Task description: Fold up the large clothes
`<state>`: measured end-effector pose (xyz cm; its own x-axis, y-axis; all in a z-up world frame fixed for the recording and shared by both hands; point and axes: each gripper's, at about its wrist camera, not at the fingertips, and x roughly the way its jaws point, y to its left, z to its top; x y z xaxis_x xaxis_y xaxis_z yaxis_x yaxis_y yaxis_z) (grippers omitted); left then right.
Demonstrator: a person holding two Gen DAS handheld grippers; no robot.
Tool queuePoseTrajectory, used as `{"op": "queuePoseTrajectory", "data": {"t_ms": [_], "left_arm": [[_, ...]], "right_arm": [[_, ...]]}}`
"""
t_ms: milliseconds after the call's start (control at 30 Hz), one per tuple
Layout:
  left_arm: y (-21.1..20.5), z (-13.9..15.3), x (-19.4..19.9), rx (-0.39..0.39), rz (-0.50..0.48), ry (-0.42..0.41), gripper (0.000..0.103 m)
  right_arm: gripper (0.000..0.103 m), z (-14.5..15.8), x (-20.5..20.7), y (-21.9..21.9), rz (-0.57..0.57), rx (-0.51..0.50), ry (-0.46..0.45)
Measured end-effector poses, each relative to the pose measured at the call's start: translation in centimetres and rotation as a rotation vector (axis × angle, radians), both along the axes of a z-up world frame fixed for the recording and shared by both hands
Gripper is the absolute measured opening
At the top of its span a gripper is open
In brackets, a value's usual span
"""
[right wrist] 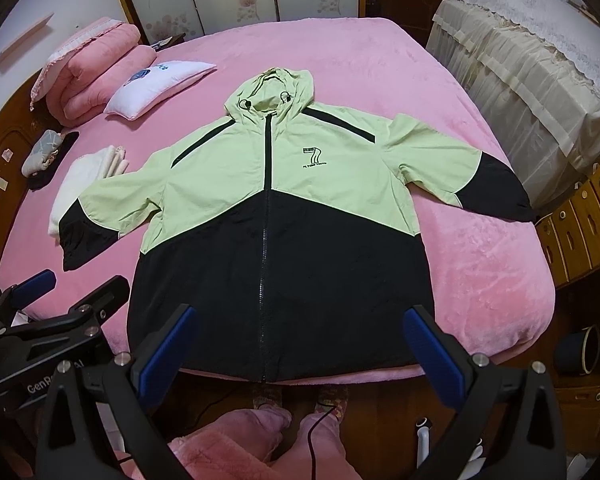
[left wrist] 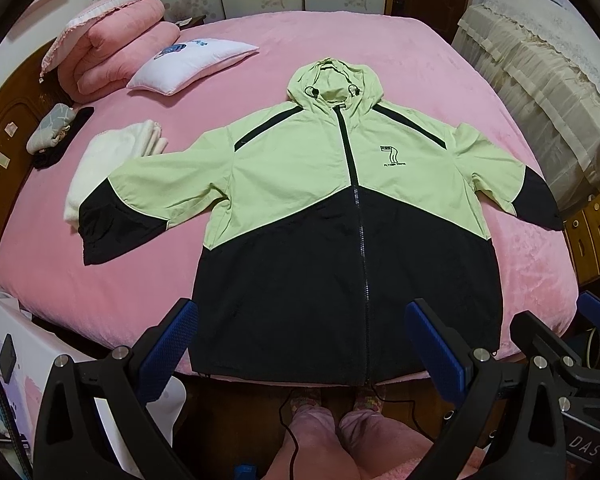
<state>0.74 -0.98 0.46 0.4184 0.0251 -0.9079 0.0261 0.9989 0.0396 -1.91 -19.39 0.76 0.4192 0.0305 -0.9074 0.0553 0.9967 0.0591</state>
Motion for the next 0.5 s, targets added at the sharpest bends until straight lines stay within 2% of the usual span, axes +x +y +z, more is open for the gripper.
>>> {"op": "queuePoseTrajectory", "data": {"t_ms": [500], "left_arm": [[-0.56,-0.43,0.08,-0.017,0.016,0.031,0.102]], "right_arm": [[0.103,-0.03,0.1,-0.3,0.009,0.007,0.005]]}}
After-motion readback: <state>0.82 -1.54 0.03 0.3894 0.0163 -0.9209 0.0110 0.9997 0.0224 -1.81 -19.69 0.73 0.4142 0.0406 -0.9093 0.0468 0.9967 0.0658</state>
